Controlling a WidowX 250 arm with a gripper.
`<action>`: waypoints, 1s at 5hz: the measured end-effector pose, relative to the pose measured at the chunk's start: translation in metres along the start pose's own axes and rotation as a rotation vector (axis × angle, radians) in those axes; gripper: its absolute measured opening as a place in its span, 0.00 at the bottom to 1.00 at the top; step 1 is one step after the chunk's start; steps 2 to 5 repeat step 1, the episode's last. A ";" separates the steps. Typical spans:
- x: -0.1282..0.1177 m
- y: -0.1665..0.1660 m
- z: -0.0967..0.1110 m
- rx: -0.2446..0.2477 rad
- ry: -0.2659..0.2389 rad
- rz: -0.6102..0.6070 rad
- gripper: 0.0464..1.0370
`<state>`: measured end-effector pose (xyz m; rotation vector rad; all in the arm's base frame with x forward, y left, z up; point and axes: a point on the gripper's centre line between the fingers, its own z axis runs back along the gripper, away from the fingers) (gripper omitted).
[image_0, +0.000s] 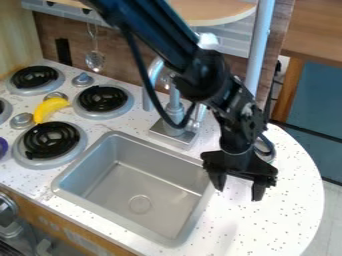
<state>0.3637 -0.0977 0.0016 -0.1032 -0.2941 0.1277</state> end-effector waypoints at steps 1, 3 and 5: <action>-0.025 0.010 0.035 0.031 0.067 -0.032 0.96; -0.025 0.010 0.035 0.031 0.067 -0.032 0.96; -0.025 0.010 0.035 0.031 0.067 -0.032 0.96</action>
